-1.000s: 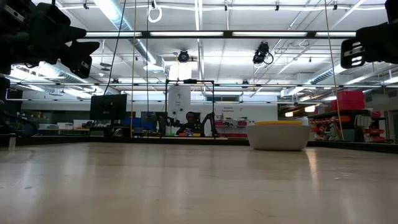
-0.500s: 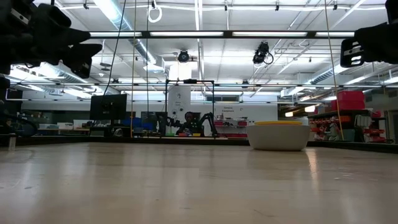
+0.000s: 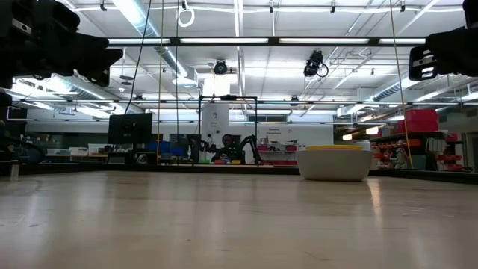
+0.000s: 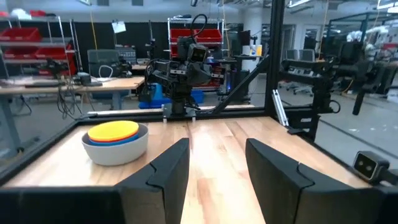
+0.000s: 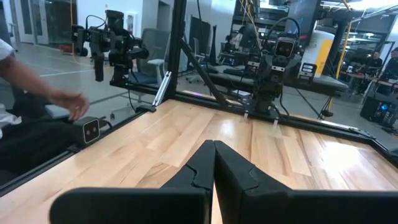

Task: Nest bowls inside each other
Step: Return to Home Position

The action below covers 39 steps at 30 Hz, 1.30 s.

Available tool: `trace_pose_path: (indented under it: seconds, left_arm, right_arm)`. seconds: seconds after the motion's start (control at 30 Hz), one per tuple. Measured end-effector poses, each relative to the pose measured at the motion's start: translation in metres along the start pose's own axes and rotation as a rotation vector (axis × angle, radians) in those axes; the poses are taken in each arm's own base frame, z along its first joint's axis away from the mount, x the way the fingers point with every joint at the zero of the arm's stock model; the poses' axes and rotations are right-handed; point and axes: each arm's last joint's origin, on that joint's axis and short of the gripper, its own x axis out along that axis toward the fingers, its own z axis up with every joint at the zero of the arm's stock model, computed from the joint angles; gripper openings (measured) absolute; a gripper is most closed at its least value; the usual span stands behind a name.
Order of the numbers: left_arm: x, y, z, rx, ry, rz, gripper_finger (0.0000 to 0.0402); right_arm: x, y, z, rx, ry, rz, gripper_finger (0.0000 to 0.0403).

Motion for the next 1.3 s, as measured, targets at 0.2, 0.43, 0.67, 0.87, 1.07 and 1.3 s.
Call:
trace_pose_path:
  seconds: [0.2,0.43,0.67,0.87,1.07,1.3]
  left_arm:
    - [0.0,0.0,0.0003,0.051,-0.003,0.001,0.0167]
    - [0.0,0.0,0.0004,0.099,-0.004,0.001,0.0167]
    - [0.0,0.0,0.0004,0.108,-0.004,0.001,0.0167]
    - [0.0,0.0,0.0004,0.108,-0.004,0.001,0.0167]
    - [0.0,0.0,0.0004,0.107,-0.004,0.001,0.0167]
    - [0.0,0.0,0.0004,0.106,-0.004,0.0,0.0167]
  right_arm:
    - [0.0,0.0,0.0,0.0,0.0,0.0,0.0012]
    - [0.0,0.0,0.0,0.0,0.0,0.0,0.0012]
    - [0.0,0.0,0.0,0.0,0.0,0.0,0.0012]
    - [0.0,0.0,0.0,0.0,0.0,0.0,0.0012]
    - [0.0,0.0,0.0,0.0,0.0,0.0,0.0012]
    - [0.0,0.0,0.0,0.0,0.0,0.0,0.0012]
